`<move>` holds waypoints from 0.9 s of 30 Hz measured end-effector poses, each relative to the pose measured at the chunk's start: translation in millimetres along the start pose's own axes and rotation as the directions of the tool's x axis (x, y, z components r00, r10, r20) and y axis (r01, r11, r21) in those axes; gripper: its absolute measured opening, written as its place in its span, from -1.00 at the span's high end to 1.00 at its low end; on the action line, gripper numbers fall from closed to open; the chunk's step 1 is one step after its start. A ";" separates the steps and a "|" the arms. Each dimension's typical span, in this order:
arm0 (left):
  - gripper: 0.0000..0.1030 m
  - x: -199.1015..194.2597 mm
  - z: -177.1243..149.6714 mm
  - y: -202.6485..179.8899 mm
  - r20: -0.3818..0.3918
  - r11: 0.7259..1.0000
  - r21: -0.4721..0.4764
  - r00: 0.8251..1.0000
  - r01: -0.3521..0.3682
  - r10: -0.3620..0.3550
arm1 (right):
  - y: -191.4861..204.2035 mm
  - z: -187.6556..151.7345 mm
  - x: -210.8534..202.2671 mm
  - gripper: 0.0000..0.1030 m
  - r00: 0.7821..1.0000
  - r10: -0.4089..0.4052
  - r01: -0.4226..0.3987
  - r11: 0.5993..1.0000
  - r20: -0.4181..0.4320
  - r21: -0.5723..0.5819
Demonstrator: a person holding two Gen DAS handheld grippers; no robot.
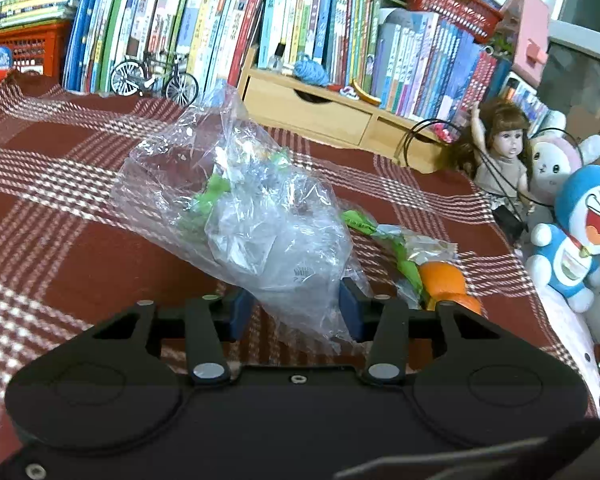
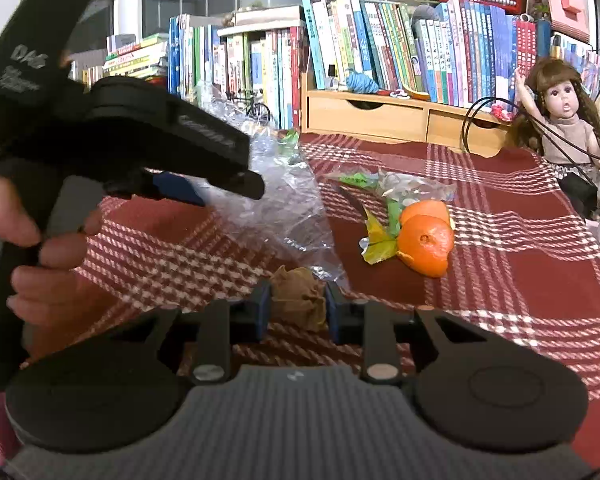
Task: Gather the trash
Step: 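Lift the plastic bag and brown paper and carry both over the bin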
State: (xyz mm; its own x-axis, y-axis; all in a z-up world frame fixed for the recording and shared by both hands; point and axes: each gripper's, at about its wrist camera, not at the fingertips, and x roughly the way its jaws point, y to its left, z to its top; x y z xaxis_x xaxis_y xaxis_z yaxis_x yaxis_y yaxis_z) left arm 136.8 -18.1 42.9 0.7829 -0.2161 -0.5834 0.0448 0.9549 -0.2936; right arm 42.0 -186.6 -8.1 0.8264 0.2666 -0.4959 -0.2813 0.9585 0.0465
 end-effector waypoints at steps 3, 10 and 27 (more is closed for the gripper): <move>0.15 -23.7 -2.7 0.4 0.037 0.999 0.039 0.999 0.000 -0.002 | 0.2 -0.4 -9.8 0.36 1.000 0.004 -0.004 1.000 0.016 0.004; 0.16 -77.4 -17.8 6.1 0.078 0.996 0.085 0.997 0.015 -0.021 | 4.0 -7.6 -32.6 0.37 0.999 0.023 -0.023 1.000 0.025 -0.003; 0.17 -213.2 -130.2 41.9 0.040 0.997 0.075 0.999 0.014 -0.017 | 41.7 -63.8 -107.6 0.37 0.988 0.152 -0.152 0.988 -0.035 -0.017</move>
State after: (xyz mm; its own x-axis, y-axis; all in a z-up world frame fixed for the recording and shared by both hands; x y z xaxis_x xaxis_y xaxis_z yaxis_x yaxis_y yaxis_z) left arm -109.1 41.4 56.4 0.8064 -0.2241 -0.5472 0.1021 0.9643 -0.2444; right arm -89.8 -181.8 -8.2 0.7566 0.4051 -0.5133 -0.4121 0.9049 0.1067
